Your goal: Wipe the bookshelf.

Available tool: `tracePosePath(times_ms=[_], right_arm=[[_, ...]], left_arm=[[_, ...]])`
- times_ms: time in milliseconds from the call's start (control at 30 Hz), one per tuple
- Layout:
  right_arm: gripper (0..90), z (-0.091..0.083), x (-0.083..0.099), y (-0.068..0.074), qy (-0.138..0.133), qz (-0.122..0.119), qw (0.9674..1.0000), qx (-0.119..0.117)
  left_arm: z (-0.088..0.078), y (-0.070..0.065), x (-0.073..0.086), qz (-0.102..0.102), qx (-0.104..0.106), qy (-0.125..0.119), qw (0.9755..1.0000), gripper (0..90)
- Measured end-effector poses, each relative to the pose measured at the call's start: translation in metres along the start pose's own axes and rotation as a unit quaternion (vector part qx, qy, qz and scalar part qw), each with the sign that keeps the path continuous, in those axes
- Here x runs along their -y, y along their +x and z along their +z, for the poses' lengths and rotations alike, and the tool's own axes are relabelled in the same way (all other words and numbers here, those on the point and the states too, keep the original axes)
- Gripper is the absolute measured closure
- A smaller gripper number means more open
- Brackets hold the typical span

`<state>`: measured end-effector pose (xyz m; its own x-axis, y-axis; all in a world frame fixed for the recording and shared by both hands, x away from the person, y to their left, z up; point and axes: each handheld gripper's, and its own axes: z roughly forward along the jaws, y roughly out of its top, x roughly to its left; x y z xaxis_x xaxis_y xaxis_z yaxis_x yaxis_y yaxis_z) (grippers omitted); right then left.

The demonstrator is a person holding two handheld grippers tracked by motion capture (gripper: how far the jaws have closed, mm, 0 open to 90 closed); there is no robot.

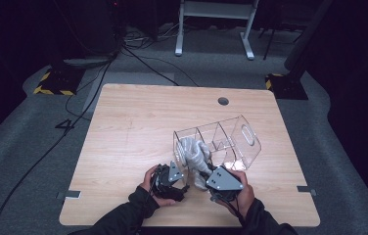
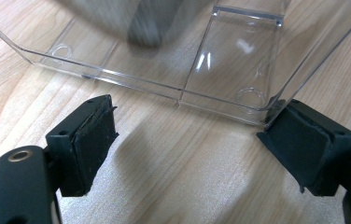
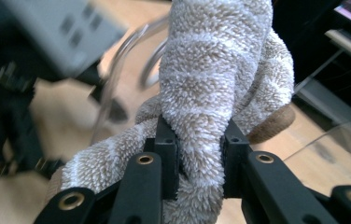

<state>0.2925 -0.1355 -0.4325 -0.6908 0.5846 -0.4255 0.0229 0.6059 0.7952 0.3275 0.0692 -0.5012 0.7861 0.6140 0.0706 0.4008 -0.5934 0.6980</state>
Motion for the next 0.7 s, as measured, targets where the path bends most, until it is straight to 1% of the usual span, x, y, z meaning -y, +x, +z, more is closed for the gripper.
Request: tracePosePath(times_ms=[67,133,167,200,267,333,433,467,533,567,600,633,700], right_arm=[[74.8,0.007,0.008,0.008,0.023,-0.012,0.9996,-0.012],[74.8,0.014,0.018,0.011,0.045,-0.010,0.9986,-0.027],[74.8,0.019,0.024,0.012,0.061,-0.004,0.9974,-0.038],[74.8,0.022,0.028,0.012,0.071,-0.002,0.9965,-0.046],[74.9,0.026,0.033,0.012,0.079,0.008,0.9953,-0.055],[74.8,0.026,0.031,0.011,0.079,0.001,0.9953,-0.055],[74.7,0.020,0.018,0.006,0.058,-0.002,0.9974,-0.041],[74.7,0.020,0.018,0.006,0.058,-0.002,0.9974,-0.041],[74.6,0.013,0.005,-0.003,0.033,0.009,0.9990,-0.027],[74.6,0.006,-0.006,-0.012,0.008,0.019,0.9997,-0.014],[74.6,0.002,-0.011,-0.016,-0.006,0.023,0.9997,-0.007],[74.6,0.002,-0.011,-0.016,-0.006,0.023,0.9997,-0.007],[74.6,-0.003,-0.020,-0.020,-0.017,0.024,0.9996,-0.002]], left_arm=[[0.000,0.000,0.000,-0.001,0.000,-0.001,1.0000,17.3],[0.000,0.002,0.000,-0.001,0.001,-0.001,1.0000,17.2],[0.000,0.002,0.000,-0.001,0.003,-0.001,1.0000,17.2],[0.000,0.003,0.000,-0.001,0.004,-0.001,1.0000,17.3],[0.000,0.004,0.001,-0.003,0.004,0.000,1.0000,17.2],[0.000,0.004,0.001,-0.004,0.004,0.000,1.0000,17.4],[0.001,0.005,0.001,-0.008,0.004,0.000,1.0000,17.5],[0.001,0.005,0.001,-0.009,0.005,-0.001,1.0000,17.5],[0.001,0.006,0.001,-0.008,0.004,-0.001,1.0000,17.5],[0.001,0.007,0.001,-0.012,0.007,0.000,0.9999,17.5],[0.001,0.007,0.001,-0.011,0.006,0.000,0.9999,17.3],[0.001,0.007,0.001,-0.011,0.006,0.000,0.9999,17.3],[0.002,0.007,0.001,-0.014,0.005,0.000,0.9999,17.3]])
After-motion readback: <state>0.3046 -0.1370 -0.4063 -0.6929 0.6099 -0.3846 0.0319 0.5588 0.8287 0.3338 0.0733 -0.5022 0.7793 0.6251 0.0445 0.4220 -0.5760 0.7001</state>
